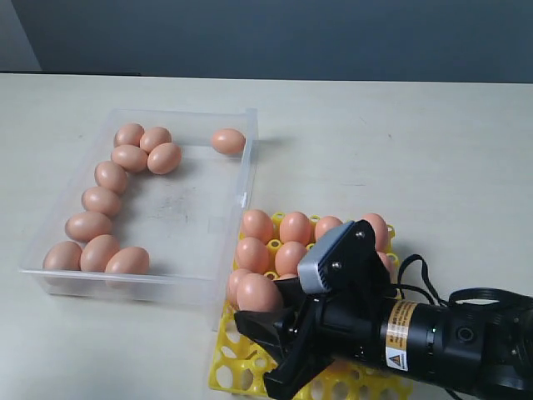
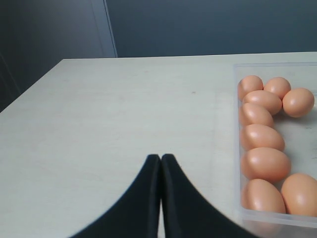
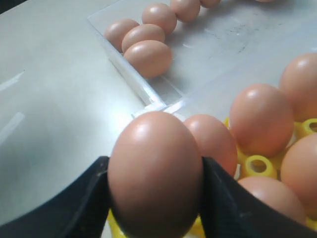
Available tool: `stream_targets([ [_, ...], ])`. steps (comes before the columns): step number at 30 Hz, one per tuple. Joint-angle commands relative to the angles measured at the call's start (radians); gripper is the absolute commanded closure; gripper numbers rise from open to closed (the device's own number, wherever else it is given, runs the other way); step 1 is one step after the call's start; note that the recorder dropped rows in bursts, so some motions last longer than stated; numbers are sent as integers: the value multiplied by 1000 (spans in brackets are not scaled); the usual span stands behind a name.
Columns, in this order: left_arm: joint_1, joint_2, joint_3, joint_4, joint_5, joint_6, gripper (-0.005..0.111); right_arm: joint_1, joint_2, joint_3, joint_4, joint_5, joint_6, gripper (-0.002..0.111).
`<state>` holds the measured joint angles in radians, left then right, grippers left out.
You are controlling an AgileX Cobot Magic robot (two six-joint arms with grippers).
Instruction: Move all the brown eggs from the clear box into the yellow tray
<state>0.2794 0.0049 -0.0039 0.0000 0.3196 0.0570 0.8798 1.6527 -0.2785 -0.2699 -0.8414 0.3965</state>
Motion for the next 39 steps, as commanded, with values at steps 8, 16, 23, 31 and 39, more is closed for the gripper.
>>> stream_targets([
  [8,-5,-5,4,0,-11,0,106,0,-11,4,-6,91,-90,63],
  [16,-5,-5,4,0,-11,0,106,0,-11,4,70,124,-161,63],
  [23,-5,-5,4,0,-11,0,106,0,-11,4,70,153,-175,63],
  [31,-5,-5,4,0,-11,0,106,0,-11,4,32,149,-182,63],
  [39,-5,-5,4,0,-11,0,106,0,-11,4,32,149,-182,63],
])
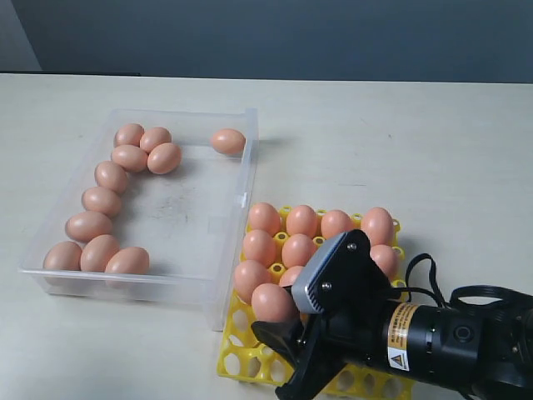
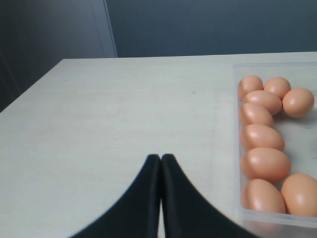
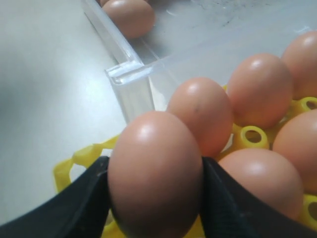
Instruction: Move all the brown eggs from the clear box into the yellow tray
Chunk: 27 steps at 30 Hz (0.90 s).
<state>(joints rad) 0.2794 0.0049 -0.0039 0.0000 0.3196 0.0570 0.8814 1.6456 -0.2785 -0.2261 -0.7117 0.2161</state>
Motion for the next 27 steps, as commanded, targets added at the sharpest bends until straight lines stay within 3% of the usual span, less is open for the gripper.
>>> stream_targets([
  [1,-5,-5,4,0,-11,0,106,-2,-4,4,-11,20,-2,63],
  [3,-5,-5,4,0,-11,0,106,-2,-4,4,-11,25,1,61],
  [7,-5,-5,4,0,-11,0,106,-2,-4,4,-10,34,1,45],
  [27,-5,-5,4,0,-11,0,106,-2,-154,4,152,-98,4,45],
])
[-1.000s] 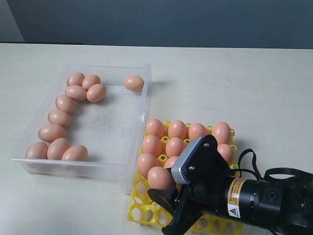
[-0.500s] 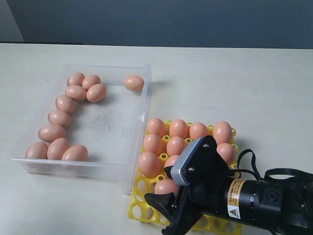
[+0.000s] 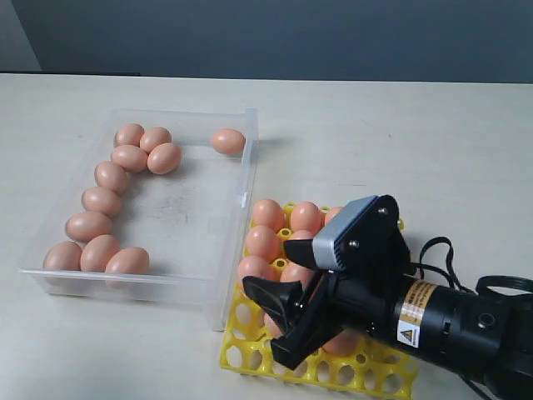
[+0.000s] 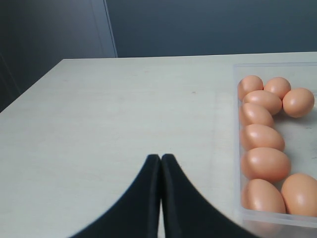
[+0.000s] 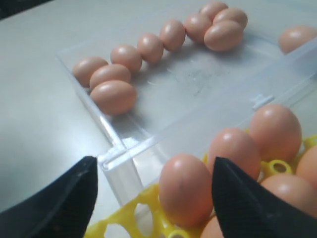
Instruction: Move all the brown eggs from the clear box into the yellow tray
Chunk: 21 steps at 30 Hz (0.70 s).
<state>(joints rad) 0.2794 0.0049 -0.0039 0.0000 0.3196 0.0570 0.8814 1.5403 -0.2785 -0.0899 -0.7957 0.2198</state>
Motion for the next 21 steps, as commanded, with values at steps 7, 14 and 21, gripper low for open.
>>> stream_targets([
  [7,-5,-5,4,0,-11,0,106,-2,-81,4,78,189,-76,45],
  [14,-5,-5,4,0,-11,0,106,-2,-81,-20,48,387,-133,45],
  [21,-5,-5,4,0,-11,0,106,-2,-81,-106,48,563,-136,81],
])
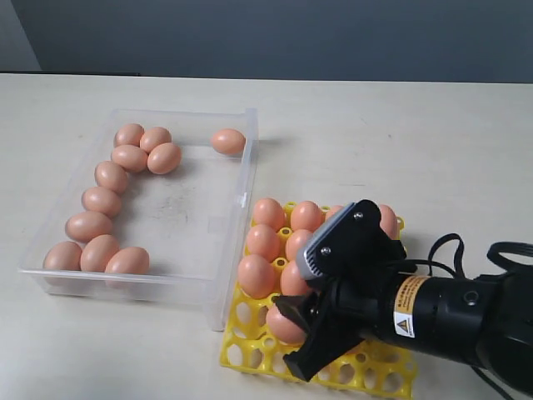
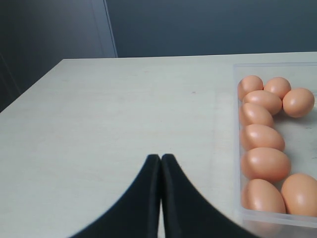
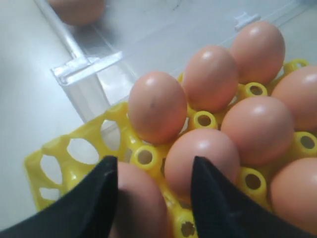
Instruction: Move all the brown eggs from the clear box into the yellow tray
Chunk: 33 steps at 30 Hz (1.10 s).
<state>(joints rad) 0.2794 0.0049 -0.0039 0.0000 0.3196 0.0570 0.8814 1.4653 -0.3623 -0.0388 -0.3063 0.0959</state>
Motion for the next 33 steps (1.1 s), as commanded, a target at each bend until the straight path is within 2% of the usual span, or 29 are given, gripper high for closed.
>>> stream_targets([
  [1,-5,-5,4,0,-11,0,106,-2,-6,-33,-3,98,-12,91],
  [4,-5,-5,4,0,-11,0,106,-2,-6,-52,-3,145,-14,109],
  [13,-5,-5,4,0,-11,0,106,-2,-6,-55,1,231,-14,108],
  [25,-5,-5,4,0,-11,0,106,-2,-47,-78,-2,233,5,108],
  [28,-5,-5,4,0,-11,0,106,-2,-95,-113,-2,298,10,108],
  [33,-5,-5,4,0,-11,0,106,-2,-141,-193,17,505,10,108],
])
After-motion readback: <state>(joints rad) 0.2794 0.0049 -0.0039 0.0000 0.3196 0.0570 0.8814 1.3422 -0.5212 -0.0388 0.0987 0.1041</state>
